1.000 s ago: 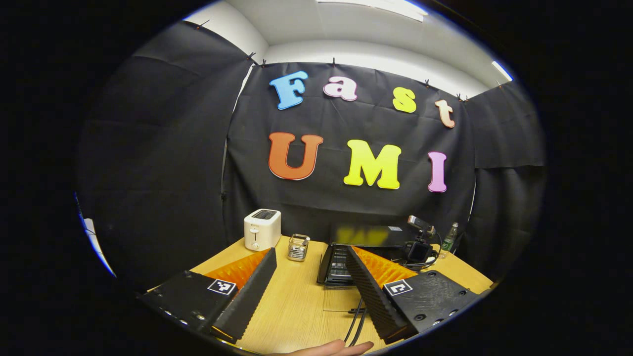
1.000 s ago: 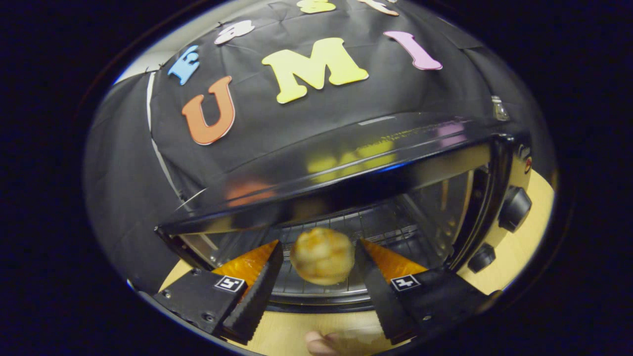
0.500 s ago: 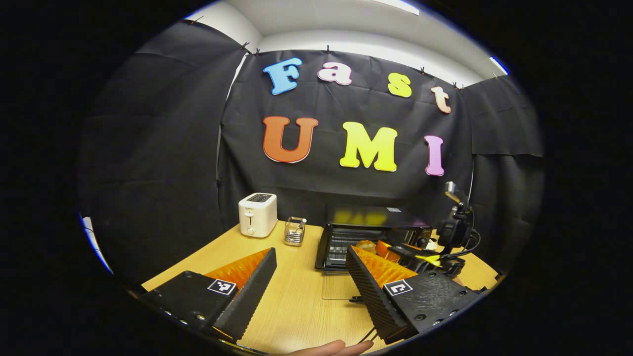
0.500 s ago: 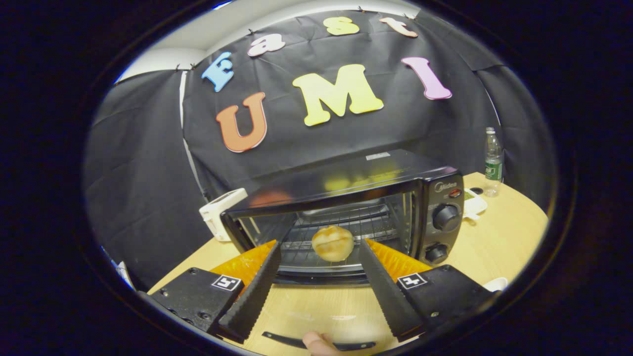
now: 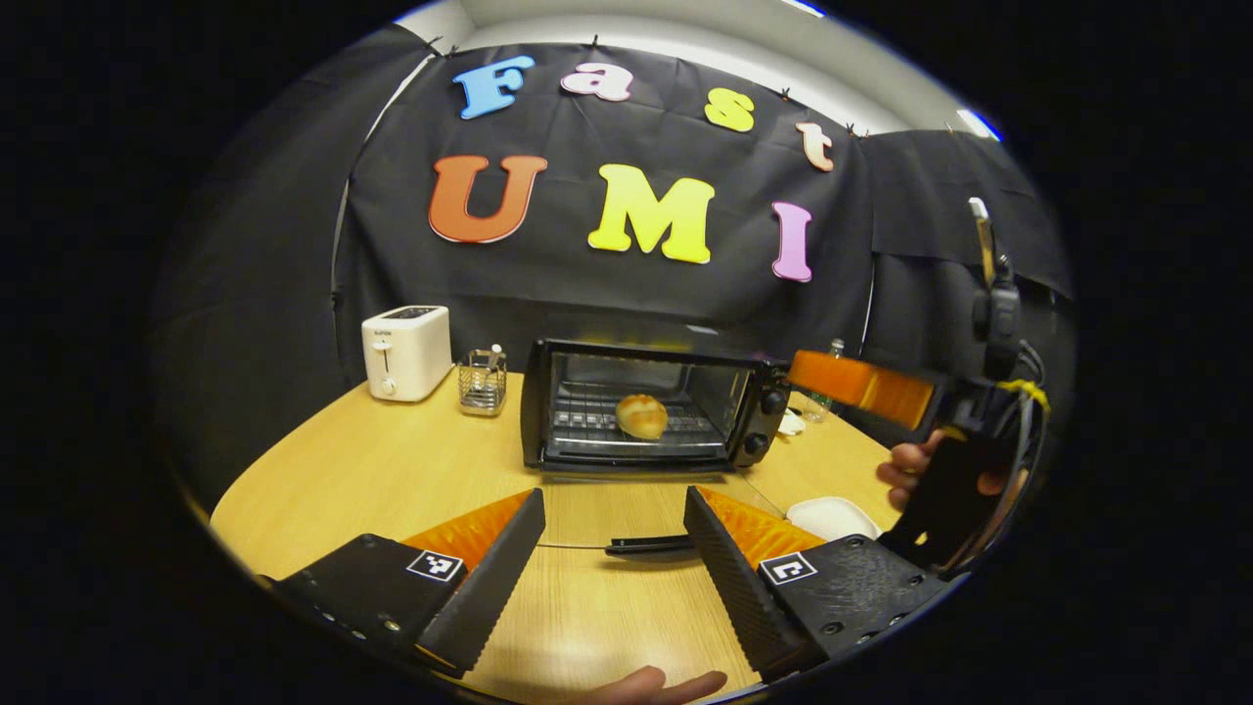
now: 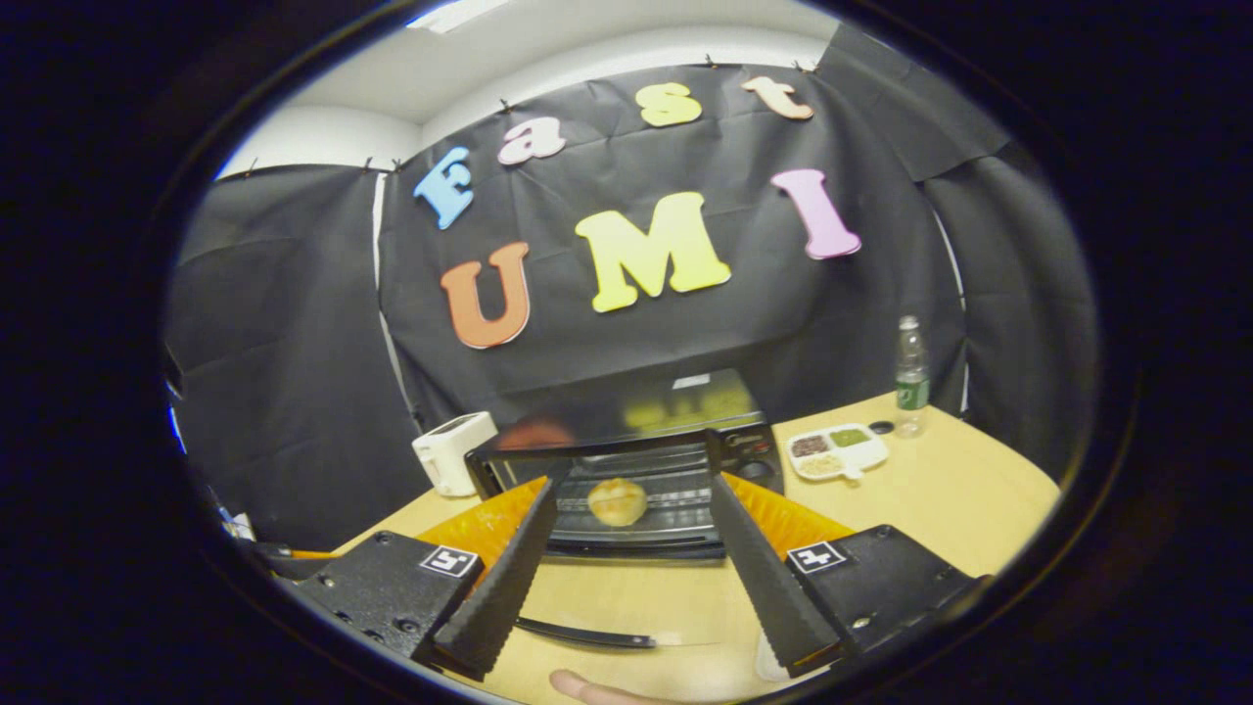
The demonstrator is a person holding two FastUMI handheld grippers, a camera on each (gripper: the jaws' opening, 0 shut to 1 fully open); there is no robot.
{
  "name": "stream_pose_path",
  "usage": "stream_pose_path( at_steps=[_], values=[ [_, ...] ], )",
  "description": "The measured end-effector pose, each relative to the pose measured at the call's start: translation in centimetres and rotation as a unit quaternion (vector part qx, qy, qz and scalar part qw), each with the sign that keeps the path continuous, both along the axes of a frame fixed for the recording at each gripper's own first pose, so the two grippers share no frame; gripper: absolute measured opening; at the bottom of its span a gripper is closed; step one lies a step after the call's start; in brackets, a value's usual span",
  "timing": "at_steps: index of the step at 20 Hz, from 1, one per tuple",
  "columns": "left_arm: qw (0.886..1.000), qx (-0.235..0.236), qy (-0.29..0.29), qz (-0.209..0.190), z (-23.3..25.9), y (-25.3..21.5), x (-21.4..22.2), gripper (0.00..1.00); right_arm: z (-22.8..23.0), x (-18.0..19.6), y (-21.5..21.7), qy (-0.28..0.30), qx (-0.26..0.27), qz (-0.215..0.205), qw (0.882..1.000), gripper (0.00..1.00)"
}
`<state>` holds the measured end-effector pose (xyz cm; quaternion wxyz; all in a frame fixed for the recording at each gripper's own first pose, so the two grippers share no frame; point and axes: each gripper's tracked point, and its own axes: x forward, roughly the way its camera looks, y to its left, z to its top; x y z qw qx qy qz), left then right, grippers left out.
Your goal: Open the electric oven with the left hand, put the food in, and close the electric oven.
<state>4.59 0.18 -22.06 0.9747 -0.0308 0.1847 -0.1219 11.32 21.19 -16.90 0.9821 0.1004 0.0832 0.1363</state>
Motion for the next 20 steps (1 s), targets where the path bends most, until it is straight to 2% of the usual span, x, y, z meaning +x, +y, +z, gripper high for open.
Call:
stream_pose_path(
  at_steps=[4,9,11,15,20],
  values=[
    [0.997,-0.035,0.056,-0.038,-4.7,-4.3,-0.4,0.93,3.0,-3.4,-3.6,-0.028,0.01,-0.004,1.0,0.96],
    [0.993,-0.01,0.118,-0.029,-9.7,-7.0,-0.4,0.93,5.8,-6.1,-9.5,-0.072,-0.006,-0.037,0.997,0.96],
    [0.991,0.009,0.135,-0.016,-11.2,-7.5,-0.1,0.93,5.5,-6.5,-11.7,-0.065,-0.003,-0.051,0.997,0.96],
    [0.985,0.021,0.169,0.009,-13.1,-8.1,1.2,0.93,6.0,-7.9,-15.3,-0.05,0.011,-0.075,0.996,0.96],
    [0.982,0.065,0.179,0.021,-13.4,-7.9,1.7,0.91,8.3,-10.4,-17.8,-0.078,0.012,-0.098,0.992,0.96]
  ],
)
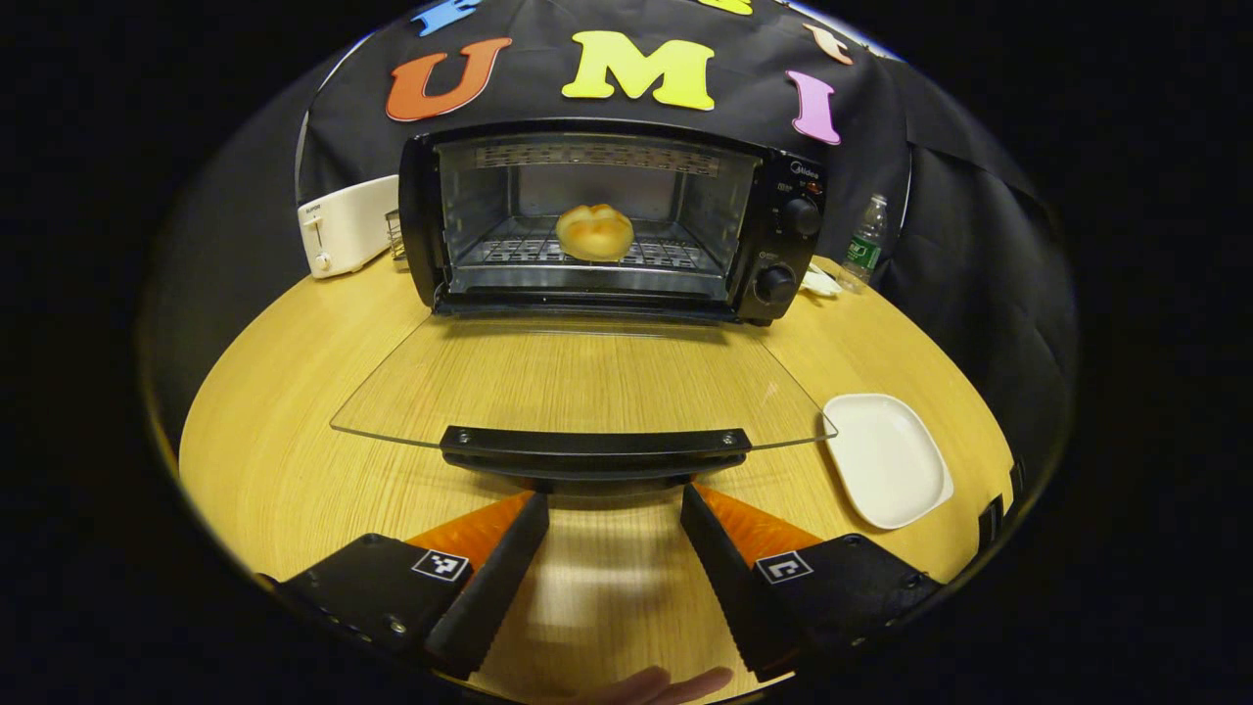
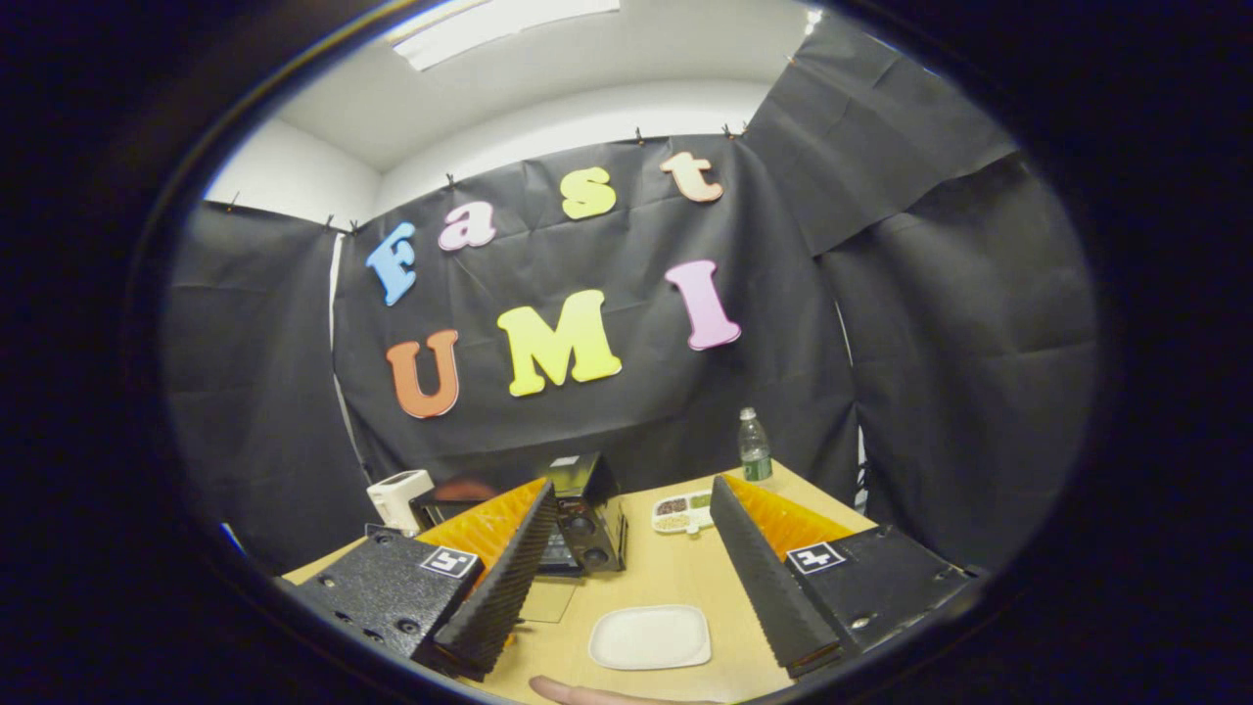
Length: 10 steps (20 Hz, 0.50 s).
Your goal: Open the electric oven with the left hand, put the food in, and close the electric oven.
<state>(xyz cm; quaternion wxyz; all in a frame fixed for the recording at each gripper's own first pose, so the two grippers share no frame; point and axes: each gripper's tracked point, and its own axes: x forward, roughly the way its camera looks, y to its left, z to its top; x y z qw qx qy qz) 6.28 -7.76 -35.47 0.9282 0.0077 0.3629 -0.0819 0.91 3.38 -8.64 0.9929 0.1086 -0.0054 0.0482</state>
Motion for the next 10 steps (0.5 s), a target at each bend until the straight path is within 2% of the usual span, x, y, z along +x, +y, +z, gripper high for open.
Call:
stream_pose_path(
  at_steps=[1,2,3,10],
  values=[
    [1.0,0.002,0.001,0.001,0.0,0.0,0.0,1.0,0.4,-0.5,-0.1,-0.006,0.0,0.0,1.0,0.96],
    [1.0,0.003,0.0,0.002,0.1,-0.1,0.1,0.8,0.7,-0.8,-0.1,-0.01,0.0,0.001,1.0,0.96],
    [1.0,0.001,-0.001,0.003,0.4,-0.1,0.1,0.9,0.7,-1.0,0.0,-0.013,-0.002,0.001,1.0,0.96],
    [1.0,0.0,-0.028,-0.006,3.1,0.0,1.0,0.91,0.3,-1.3,-1.3,-0.013,0.014,-0.018,1.0,0.96]
  ],
)
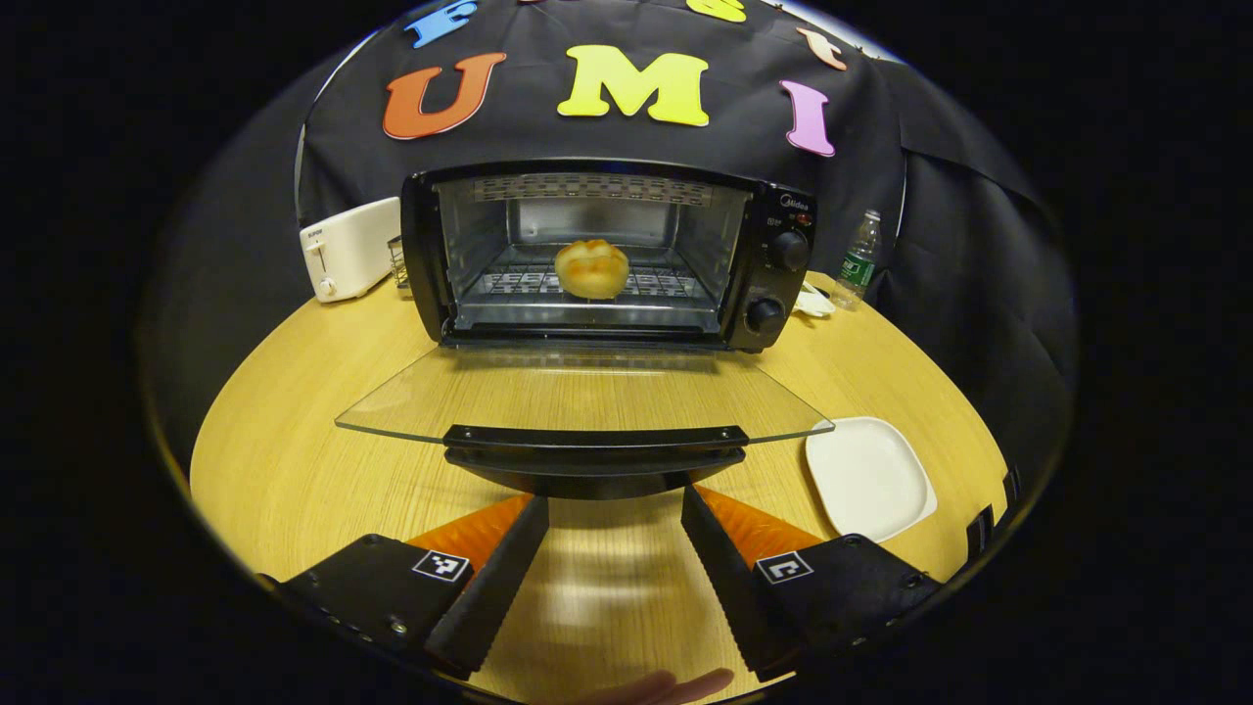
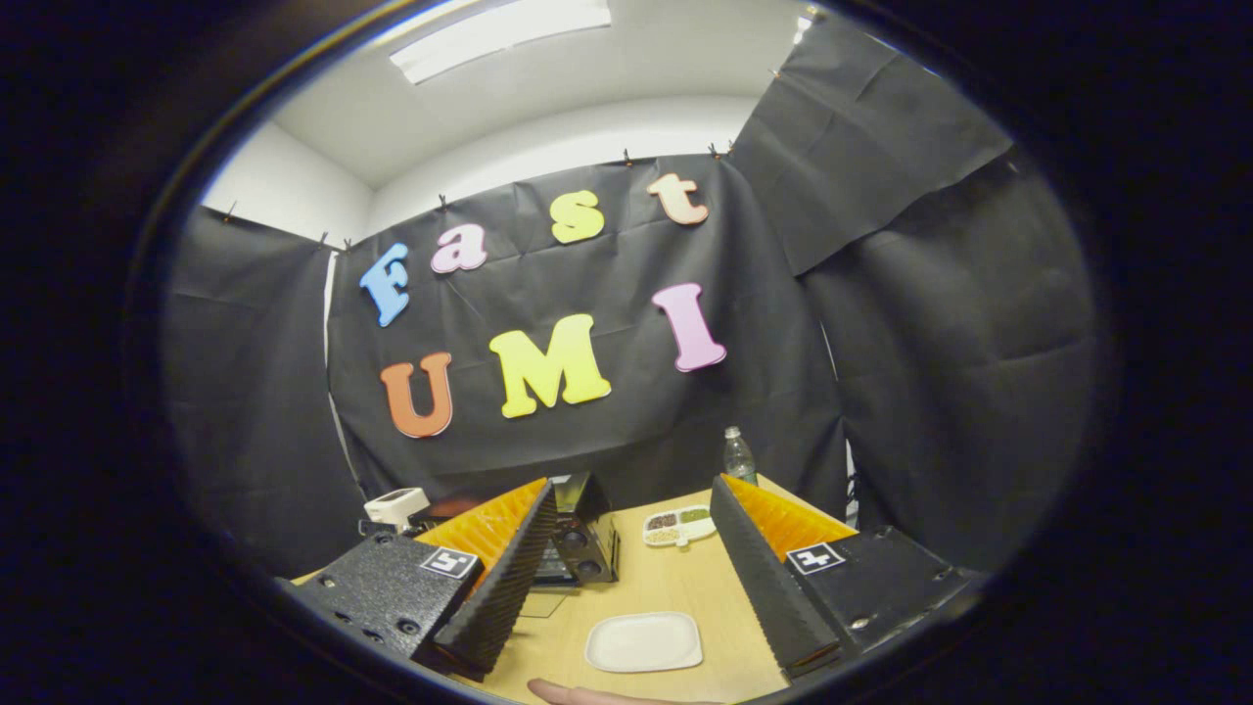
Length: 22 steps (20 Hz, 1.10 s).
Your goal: Open the electric oven with the left hand, put the food in, and close the electric oven.
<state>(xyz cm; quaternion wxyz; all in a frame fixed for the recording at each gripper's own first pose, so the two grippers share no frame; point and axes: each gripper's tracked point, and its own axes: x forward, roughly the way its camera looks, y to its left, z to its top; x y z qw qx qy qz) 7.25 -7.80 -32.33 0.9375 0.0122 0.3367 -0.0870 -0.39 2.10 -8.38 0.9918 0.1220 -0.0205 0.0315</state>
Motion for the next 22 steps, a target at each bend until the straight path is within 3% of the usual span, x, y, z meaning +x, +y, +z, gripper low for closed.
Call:
stream_pose_path(
  at_steps=[3,15,22],
  values=[
    [1.0,0.02,-0.023,0.004,1.3,0.6,1.0,0.91,-0.2,0.2,-1.0,0.001,0.009,-0.014,1.0,0.96],
    [0.998,0.017,-0.066,0.016,6.7,1.2,7.2,0.91,-1.3,0.3,-2.6,0.011,0.042,-0.027,0.999,0.94],
    [0.982,0.014,-0.185,0.022,14.4,1.5,8.3,0.92,-1.7,0.5,-2.9,0.018,0.044,-0.023,0.999,0.94]
  ],
)
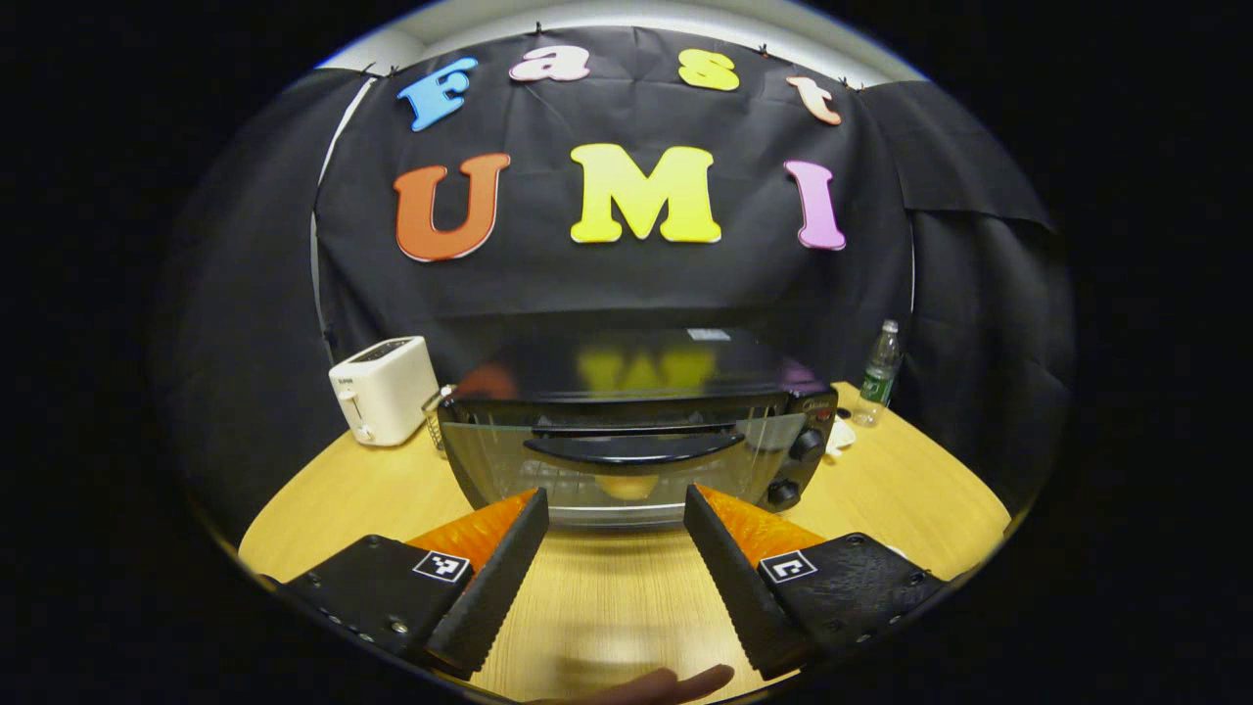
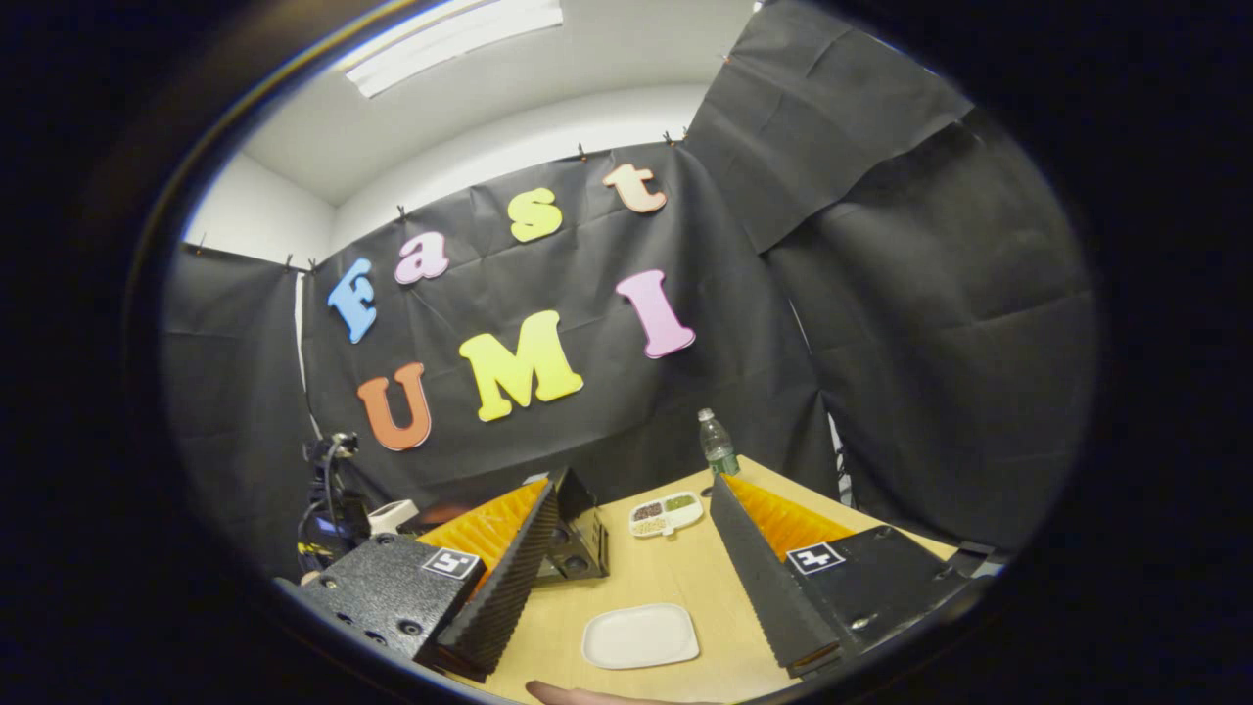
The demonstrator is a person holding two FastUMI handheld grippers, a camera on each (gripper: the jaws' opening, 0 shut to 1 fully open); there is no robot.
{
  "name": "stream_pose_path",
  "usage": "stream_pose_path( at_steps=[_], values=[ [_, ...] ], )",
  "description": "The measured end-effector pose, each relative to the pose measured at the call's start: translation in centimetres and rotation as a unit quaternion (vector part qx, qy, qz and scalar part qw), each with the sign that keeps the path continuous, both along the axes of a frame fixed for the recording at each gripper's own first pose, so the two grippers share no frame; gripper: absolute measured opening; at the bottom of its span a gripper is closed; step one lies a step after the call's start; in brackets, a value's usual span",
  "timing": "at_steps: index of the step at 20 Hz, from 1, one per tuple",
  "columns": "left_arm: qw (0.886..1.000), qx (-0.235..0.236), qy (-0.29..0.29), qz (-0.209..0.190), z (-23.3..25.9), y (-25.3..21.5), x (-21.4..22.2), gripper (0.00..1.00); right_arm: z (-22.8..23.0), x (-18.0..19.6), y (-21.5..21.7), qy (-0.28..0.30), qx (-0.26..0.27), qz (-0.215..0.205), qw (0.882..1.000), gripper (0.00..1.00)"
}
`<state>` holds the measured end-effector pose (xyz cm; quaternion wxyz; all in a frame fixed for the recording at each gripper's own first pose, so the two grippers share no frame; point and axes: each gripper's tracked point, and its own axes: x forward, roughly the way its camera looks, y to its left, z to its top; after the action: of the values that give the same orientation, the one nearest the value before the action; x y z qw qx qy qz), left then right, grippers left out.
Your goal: Open the electric oven with the left hand, put the food in, and close the electric oven.
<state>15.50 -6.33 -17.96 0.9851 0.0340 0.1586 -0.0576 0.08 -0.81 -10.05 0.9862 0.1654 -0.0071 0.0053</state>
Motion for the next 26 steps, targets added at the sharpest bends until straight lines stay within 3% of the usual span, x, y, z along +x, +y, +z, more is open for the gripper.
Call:
stream_pose_path(
  at_steps=[5,6,7,10,11,12,13,14,15,16,21,26],
  values=[
    [0.997,-0.009,-0.08,-0.001,6.6,0.8,-4.0,0.92,0.8,-0.8,0.1,-0.006,-0.006,0.002,1.0,0.94],
    [0.996,-0.006,-0.093,-0.001,7.9,1.0,-4.9,0.82,1.1,-1.0,0.1,-0.008,-0.006,0.002,1.0,0.94],
    [0.994,-0.004,-0.105,0.0,9.1,1.2,-6.0,0.92,1.5,-1.2,0.2,-0.012,-0.005,0.002,1.0,0.94],
    [0.989,0.016,-0.144,0.01,12.6,2.2,-9.3,0.92,3.1,-2.1,0.4,-0.025,-0.01,0.003,1.0,0.94],
    [0.988,0.025,-0.151,0.013,13.3,2.5,-10.5,0.82,3.8,-2.5,0.6,-0.031,-0.014,0.004,0.999,0.94],
    [0.987,0.03,-0.158,0.014,14.1,2.6,-11.8,0.82,4.4,-2.7,0.9,-0.036,-0.021,0.005,0.999,0.94],
    [0.986,0.033,-0.164,0.015,14.8,2.6,-13.1,0.92,4.8,-2.9,1.0,-0.038,-0.032,0.005,0.999,0.94],
    [0.985,0.033,-0.168,0.014,15.4,2.5,-14.4,0.83,5.2,-3.1,1.2,-0.038,-0.048,0.003,0.998,0.94],
    [0.985,0.032,-0.171,0.014,15.8,2.6,-15.4,0.84,5.7,-3.4,1.5,-0.039,-0.065,0.003,0.997,0.94],
    [0.984,0.03,-0.172,0.019,16.2,2.9,-16.6,0.93,6.3,-3.7,1.6,-0.04,-0.084,0.002,0.996,0.94],
    [0.983,-0.017,-0.176,0.04,17.5,4.2,-20.0,0.93,8.0,-5.0,2.8,-0.043,-0.14,0.005,0.989,0.94],
    [0.978,-0.028,-0.197,0.069,18.3,7.0,-22.2,0.93,7.4,-5.6,3.8,-0.013,-0.174,0.017,0.984,0.95]
  ],
)
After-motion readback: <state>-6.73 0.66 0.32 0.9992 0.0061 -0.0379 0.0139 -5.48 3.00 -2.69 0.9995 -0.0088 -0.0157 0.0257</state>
